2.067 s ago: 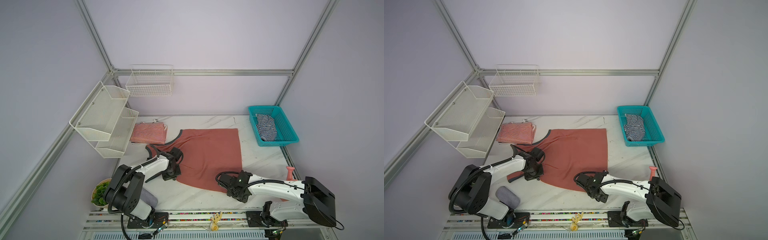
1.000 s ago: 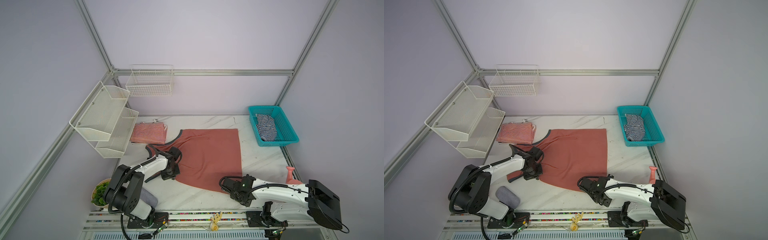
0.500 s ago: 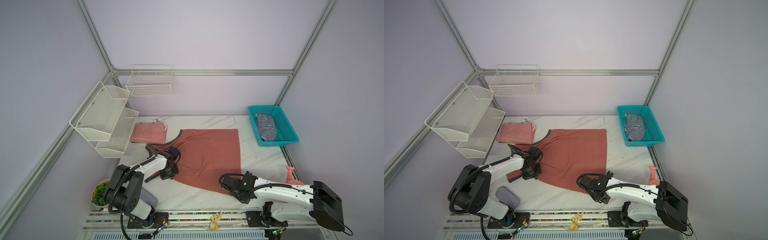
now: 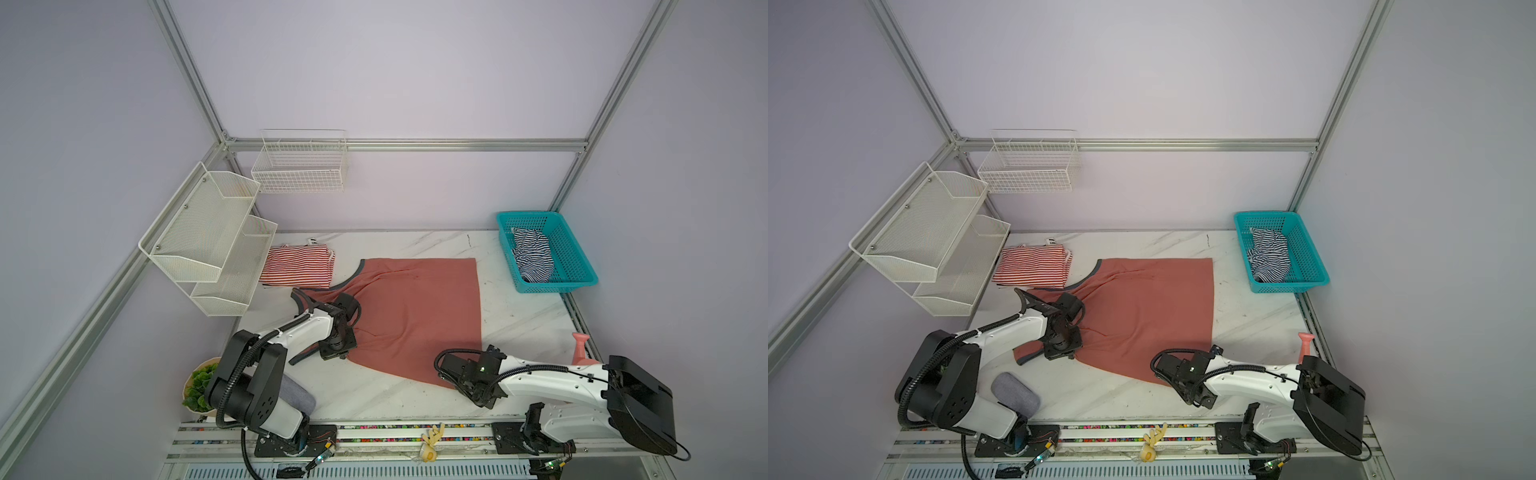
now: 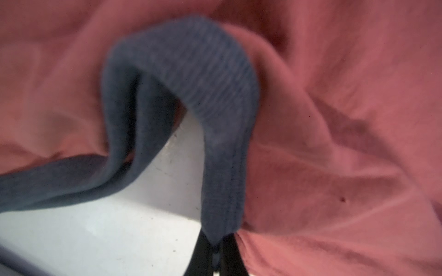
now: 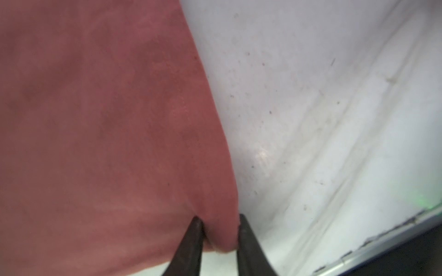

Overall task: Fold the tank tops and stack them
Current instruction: 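Lift the near hem with both grippers and fold it toward the far edge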

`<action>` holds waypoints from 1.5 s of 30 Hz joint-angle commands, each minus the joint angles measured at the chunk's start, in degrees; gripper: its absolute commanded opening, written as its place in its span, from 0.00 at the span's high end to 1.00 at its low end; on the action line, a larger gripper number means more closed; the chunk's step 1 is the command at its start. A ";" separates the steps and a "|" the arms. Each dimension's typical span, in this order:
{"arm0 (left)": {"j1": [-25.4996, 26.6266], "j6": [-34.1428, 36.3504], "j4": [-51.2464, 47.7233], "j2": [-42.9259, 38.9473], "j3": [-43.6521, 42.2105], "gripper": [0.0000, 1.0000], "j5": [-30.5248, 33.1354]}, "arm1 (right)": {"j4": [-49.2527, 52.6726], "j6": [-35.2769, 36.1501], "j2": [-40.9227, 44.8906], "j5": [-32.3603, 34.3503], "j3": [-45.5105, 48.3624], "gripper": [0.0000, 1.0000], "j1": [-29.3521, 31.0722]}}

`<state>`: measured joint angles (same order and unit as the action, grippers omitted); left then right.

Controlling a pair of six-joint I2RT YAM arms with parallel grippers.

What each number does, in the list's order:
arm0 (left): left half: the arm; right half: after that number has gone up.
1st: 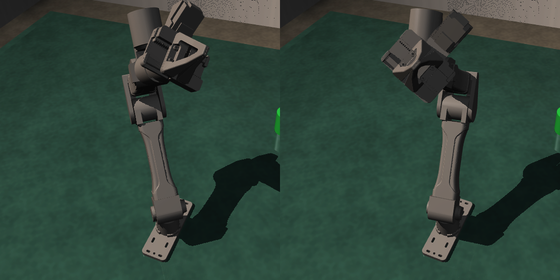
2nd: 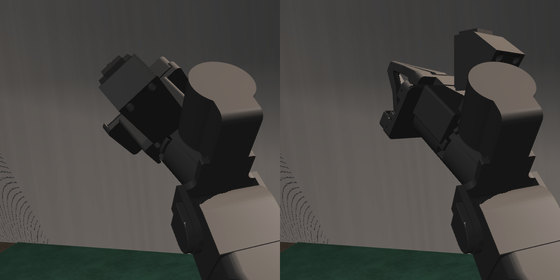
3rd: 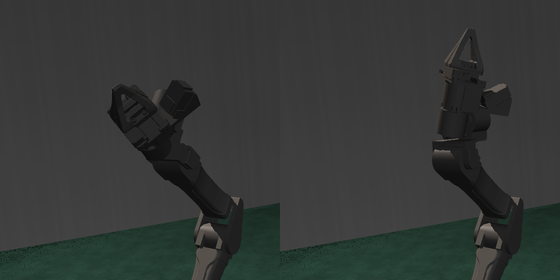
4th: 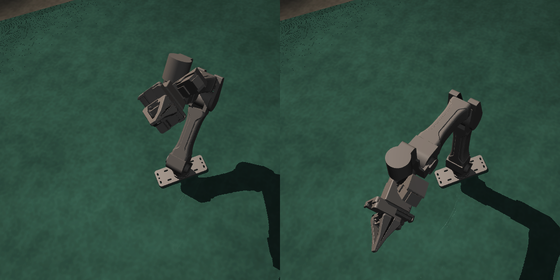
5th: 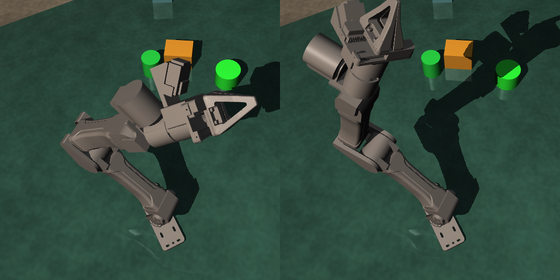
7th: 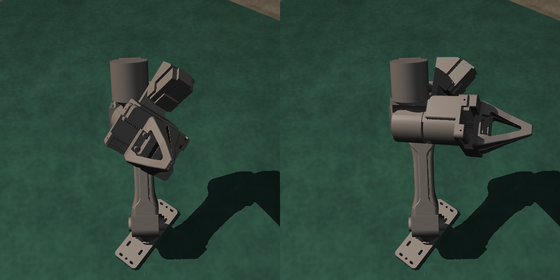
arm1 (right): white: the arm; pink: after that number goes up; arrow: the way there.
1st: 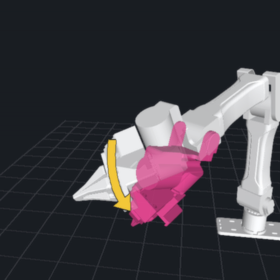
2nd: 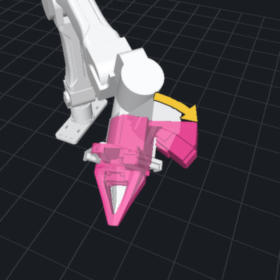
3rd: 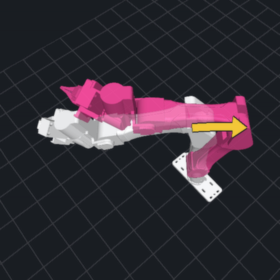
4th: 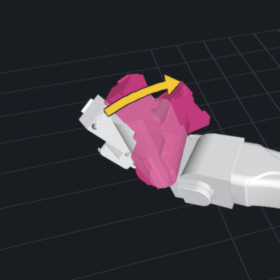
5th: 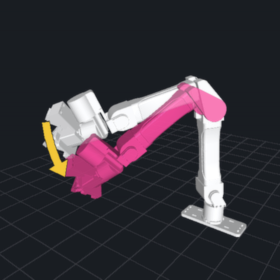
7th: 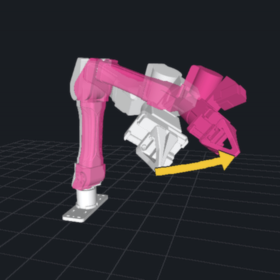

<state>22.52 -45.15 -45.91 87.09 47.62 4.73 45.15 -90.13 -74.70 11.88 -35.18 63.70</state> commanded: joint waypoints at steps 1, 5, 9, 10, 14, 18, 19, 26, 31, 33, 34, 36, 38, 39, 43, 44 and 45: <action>-0.56 1.09 -0.74 -1.63 -1.20 1.00 1.20 | 1.85 -3.21 -1.06 -0.77 0.39 0.88 0.28; -0.47 1.11 -1.05 -3.06 -0.80 1.00 -0.47 | 4.46 -4.16 1.80 0.79 -0.76 1.00 0.28; 0.15 1.76 -1.94 -5.58 0.05 1.00 -2.44 | 9.61 -5.27 5.77 3.40 -4.31 1.00 0.27; 0.23 1.96 -2.45 -7.46 0.44 1.00 -3.18 | 11.26 -5.55 6.97 4.54 -5.90 1.00 0.25; 1.02 3.39 -3.15 -10.78 1.17 1.00 -7.20 | 14.68 -4.22 9.61 10.48 -11.67 1.00 0.19; 1.62 3.58 -3.65 -13.18 1.41 1.00 -10.18 | 15.68 -1.53 10.65 14.52 -15.97 1.00 -1.36; 1.65 3.53 -3.78 -13.87 1.50 1.00 -10.35 | 15.65 -0.08 10.88 15.10 -16.68 1.00 -2.52; 1.57 6.34 -6.03 -11.71 8.17 1.00 -8.02 | 14.54 17.98 9.11 16.66 -23.03 1.00 -16.43; 1.21 9.84 -6.66 -5.63 15.26 1.00 -8.64 | 12.63 32.38 3.97 15.72 -28.87 1.00 -26.29; 1.04 10.79 -7.36 -2.52 17.69 1.00 -7.72 | 8.42 38.31 1.78 13.47 -30.14 1.00 -29.92; 0.94 11.17 -7.65 -1.44 18.86 1.00 -7.25 | 6.44 41.12 0.51 11.83 -30.47 1.00 -31.97; 0.57 12.05 -8.12 0.72 21.20 1.00 -7.08 | 2.75 46.05 -2.03 8.54 -30.95 1.00 -35.48; 0.25 12.82 -8.56 3.13 23.78 1.00 -6.85 | -0.51 50.32 -5.84 5.44 -31.92 1.00 -38.61; 0.17 13.23 -8.74 4.18 24.96 1.00 -6.76 | -1.50 51.86 -7.52 4.38 -32.64 1.00 -39.76; -0.19 14.46 -10.05 9.63 30.28 0.99 -6.37 | -4.99 57.60 -14.41 -0.64 -37.12 1.00 -43.85; -0.37 14.84 -10.25 10.91 31.53 0.99 -6.32 | -5.93 58.85 -16.22 -2.02 -38.25 1.00 -44.67; -0.46 15.07 -10.40 12.09 32.60 0.99 -6.15 | -6.40 59.84 -17.79 -2.90 -39.31 1.00 -45.37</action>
<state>22.70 -32.71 -54.94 97.69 73.73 -2.42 42.57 -36.99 -90.35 13.19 -71.61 20.01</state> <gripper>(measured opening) 0.048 0.052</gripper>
